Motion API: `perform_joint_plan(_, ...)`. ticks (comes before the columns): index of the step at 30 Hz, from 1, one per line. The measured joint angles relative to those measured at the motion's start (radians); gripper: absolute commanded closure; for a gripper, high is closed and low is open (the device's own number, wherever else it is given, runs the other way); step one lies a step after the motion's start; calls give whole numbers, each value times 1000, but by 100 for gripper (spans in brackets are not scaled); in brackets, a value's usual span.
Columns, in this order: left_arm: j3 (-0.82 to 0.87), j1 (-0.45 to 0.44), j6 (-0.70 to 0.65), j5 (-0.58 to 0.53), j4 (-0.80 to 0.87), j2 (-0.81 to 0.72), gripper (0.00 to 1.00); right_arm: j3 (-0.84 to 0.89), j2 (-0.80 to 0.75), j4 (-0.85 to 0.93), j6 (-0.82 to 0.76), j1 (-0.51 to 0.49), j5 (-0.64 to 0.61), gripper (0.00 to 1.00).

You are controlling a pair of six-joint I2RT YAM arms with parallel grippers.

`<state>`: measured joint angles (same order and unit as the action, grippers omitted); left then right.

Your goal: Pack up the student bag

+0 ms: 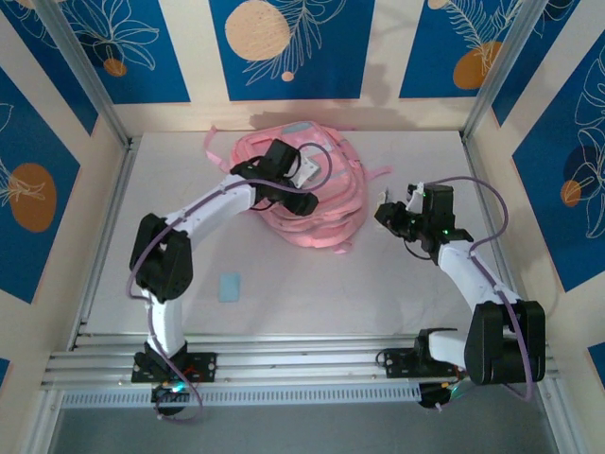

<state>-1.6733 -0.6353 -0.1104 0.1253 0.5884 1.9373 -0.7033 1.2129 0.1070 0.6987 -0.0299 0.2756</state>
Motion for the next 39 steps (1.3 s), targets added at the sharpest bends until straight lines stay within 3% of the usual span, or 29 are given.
perform_joint_plan(10, -62, -23, -103, -54, 37, 96, 36, 13, -7, 5, 10, 15, 18, 97)
perform_joint_plan(17, -79, -36, -144, -90, 39, 110, 62, 24, -14, 4, 13, 15, 23, 98)
perform_joint_plan(20, -90, -38, -161, -93, 42, 110, 78, 28, -18, 4, 14, 15, 28, 98)
perform_joint_plan(25, -118, -37, -180, -102, 47, 126, 94, 28, -22, 2, 14, 15, 37, 99)
perform_joint_plan(28, -121, -37, -185, -101, 56, 129, 94, 28, -27, 2, 14, 15, 41, 99)
perform_joint_plan(29, -121, -35, -185, -101, 57, 129, 90, 28, -27, 2, 14, 14, 43, 98)
perform_joint_plan(31, -126, -32, -189, -100, 62, 129, 70, 28, -27, 2, 14, 10, 43, 99)
perform_joint_plan(33, -134, -30, -182, -92, 74, 129, 63, 28, -27, 2, 14, 5, 43, 98)
perform_joint_plan(39, -150, -20, -156, -45, 87, 129, 59, 28, -27, 2, 14, -4, 43, 99)
